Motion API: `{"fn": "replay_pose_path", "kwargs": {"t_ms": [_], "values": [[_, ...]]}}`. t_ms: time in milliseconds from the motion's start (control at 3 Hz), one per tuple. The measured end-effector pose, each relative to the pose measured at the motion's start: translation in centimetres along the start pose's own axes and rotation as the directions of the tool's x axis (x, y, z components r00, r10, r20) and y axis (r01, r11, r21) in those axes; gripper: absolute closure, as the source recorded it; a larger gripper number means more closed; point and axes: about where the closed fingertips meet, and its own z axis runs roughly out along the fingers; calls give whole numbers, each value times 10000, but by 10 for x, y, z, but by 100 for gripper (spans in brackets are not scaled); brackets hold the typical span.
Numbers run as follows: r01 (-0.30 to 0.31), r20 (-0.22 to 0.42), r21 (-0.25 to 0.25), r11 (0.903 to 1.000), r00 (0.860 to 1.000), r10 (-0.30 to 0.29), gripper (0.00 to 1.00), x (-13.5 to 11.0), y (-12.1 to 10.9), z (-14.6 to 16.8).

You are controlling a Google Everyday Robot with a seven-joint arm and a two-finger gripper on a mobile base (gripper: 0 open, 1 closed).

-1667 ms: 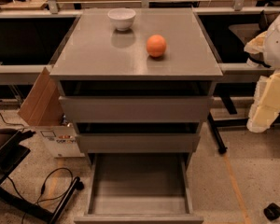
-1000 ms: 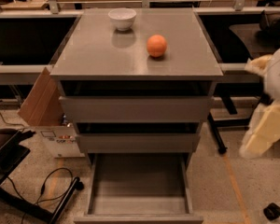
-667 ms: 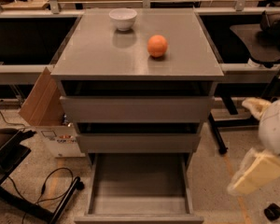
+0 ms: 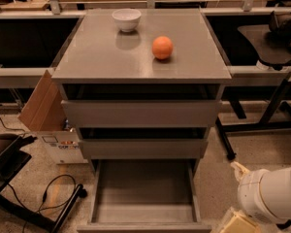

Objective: Close bottom drawer

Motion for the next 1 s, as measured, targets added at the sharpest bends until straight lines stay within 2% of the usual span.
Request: {"fn": "replay_pose_path", "kwargs": {"t_ms": [333,667,1000], "values": [[7,1,1,10000,10000,-7,0,0,0,0],[62,366,-578,9983,9993,-41,0,0,21,41],[276,925,-1406,9897,9956,-146,0,9,56,109]]}}
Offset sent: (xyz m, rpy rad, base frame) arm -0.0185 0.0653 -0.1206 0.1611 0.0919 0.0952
